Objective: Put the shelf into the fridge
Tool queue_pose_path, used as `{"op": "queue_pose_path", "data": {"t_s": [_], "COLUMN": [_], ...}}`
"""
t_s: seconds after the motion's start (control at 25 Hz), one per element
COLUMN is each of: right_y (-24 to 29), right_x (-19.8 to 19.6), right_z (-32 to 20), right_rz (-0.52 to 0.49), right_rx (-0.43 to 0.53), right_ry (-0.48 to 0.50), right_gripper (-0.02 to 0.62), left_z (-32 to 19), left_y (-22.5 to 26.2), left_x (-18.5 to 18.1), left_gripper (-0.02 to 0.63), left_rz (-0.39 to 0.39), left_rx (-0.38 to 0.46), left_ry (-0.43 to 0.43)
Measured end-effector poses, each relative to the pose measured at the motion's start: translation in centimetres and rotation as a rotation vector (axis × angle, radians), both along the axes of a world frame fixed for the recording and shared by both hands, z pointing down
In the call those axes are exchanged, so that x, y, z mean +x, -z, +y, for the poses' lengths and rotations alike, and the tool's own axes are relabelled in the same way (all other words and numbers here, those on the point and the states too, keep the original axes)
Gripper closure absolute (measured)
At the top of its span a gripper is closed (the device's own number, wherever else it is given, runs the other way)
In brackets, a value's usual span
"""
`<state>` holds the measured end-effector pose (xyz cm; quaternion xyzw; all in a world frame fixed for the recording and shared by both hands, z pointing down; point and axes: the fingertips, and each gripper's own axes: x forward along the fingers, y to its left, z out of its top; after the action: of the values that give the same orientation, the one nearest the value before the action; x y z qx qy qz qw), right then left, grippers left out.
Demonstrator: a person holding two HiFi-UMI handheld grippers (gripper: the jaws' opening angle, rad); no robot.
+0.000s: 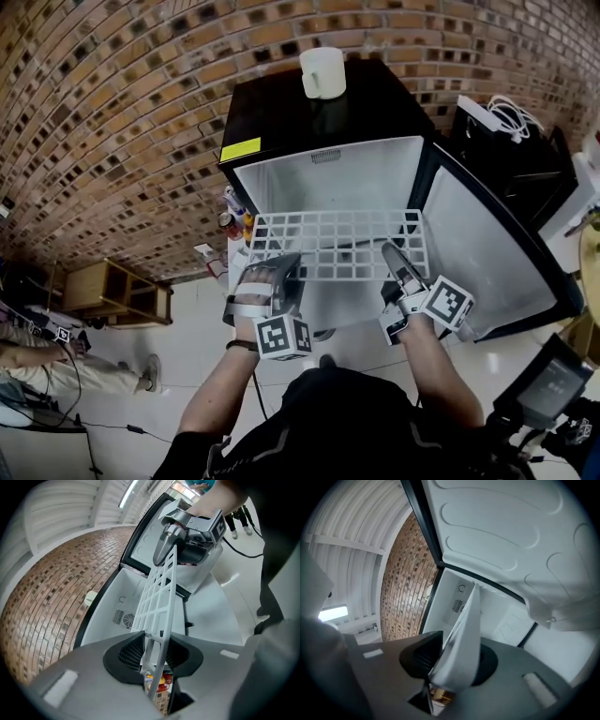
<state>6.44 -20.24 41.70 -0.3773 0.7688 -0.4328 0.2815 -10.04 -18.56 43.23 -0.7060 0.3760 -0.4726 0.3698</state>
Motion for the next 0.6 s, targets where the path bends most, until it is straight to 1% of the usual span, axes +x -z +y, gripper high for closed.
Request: {"op": "queue_pose_path", "data": {"t_s": [0.12,0.32,0.4,0.6], "right_y": [-0.3,-0.8,-0.8,-1.6], "right_x": [-0.3,0.3,0.3,0.7], "right_z": [-0.9,-1.8,-2.1,-3.0], "right_rz": [0.017,0.057,0.062,0.064], "right_rx": [-0.015,-0.032,-0.025,-0.058], "right_ry": [-0.030,-0.096,-0.100,-0.081], "right_gripper": [0.497,0.497,0.497,0.497], "left_z": [-1.3,-3.0,-3.4,-3.9], "left_y": [-0.3,0.0,-0.3,-0.9], "left_x": [-0.4,-0.3,-0.3,0.1], "left_gripper": [0.508,0.509,0.509,0.508], "left_rz": [0.022,0.042,0.046,0.056], "left_rx": [-0.009,-0.015,-0.021,-0.036], "left_ry": [-0.024,-0.077,-0.089,-0.082]}}
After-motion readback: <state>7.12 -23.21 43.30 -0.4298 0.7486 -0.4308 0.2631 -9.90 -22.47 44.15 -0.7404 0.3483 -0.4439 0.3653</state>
